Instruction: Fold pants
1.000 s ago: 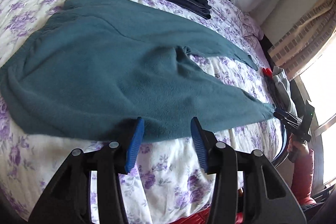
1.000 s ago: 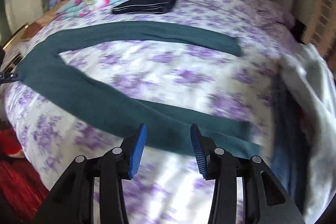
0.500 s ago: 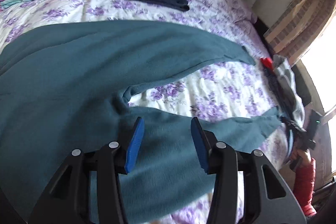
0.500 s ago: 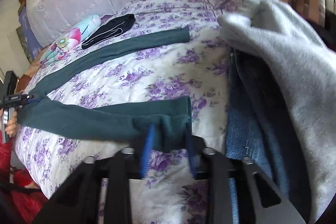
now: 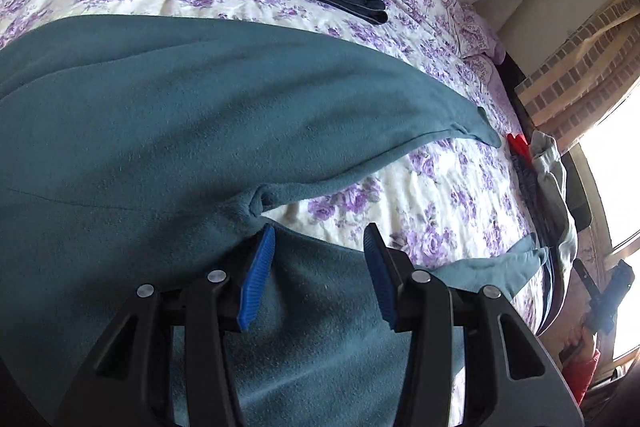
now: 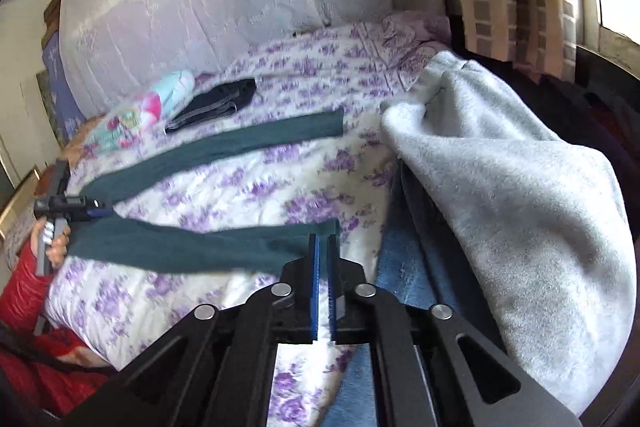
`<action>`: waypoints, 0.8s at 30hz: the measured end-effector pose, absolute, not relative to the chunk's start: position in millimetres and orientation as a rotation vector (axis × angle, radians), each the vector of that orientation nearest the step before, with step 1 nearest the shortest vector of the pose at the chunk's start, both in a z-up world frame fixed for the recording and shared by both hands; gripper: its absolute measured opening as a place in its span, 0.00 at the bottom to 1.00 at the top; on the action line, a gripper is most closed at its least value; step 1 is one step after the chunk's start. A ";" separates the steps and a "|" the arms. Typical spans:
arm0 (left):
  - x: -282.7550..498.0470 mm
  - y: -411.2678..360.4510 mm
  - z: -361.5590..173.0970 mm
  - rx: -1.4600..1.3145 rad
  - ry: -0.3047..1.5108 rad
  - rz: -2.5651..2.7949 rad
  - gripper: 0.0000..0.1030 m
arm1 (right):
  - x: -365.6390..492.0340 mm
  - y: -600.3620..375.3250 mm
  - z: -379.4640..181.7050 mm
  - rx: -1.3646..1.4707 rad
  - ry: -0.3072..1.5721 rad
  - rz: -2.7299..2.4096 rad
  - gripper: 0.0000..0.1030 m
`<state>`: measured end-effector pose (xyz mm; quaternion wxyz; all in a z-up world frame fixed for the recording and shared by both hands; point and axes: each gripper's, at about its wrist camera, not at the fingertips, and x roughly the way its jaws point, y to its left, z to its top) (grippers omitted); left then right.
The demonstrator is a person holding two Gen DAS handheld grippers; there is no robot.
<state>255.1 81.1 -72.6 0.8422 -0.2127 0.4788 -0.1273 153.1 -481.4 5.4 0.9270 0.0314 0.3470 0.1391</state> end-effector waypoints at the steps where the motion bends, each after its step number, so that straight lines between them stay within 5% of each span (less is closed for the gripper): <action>1: 254.8 80.6 -73.6 -0.446 1.009 -0.268 0.44 | 160.8 -480.4 -2.4 0.068 0.741 0.303 0.30; 3: 253.1 78.0 -74.0 -0.430 0.999 -0.265 0.44 | 172.2 -482.9 -16.2 0.110 0.763 0.320 0.58; 4: 251.6 77.0 -74.2 -0.420 0.993 -0.263 0.44 | 179.5 -483.0 -22.9 0.131 0.764 0.330 0.58; 6: 250.9 76.4 -74.5 -0.410 0.989 -0.261 0.44 | 192.3 -480.8 -34.2 0.162 0.774 0.349 0.55; 8: 251.0 77.5 -74.6 -0.411 0.988 -0.264 0.44 | 202.2 -475.0 -46.2 0.161 0.795 0.369 0.35; 9: 251.5 78.7 -74.7 -0.419 0.989 -0.265 0.44 | 204.1 -470.4 -50.8 0.150 0.812 0.375 0.10; 18: 251.8 76.0 -57.0 -0.340 0.918 -0.196 0.44 | 161.8 -460.3 53.3 0.085 0.577 0.437 0.08; 21: 263.9 79.2 -51.9 -0.364 0.892 -0.141 0.44 | 235.3 -455.3 50.3 0.056 0.675 0.392 0.09; 24: 268.7 84.6 -50.7 -0.412 0.879 -0.080 0.44 | 313.7 -454.9 -4.0 0.020 0.889 0.266 0.21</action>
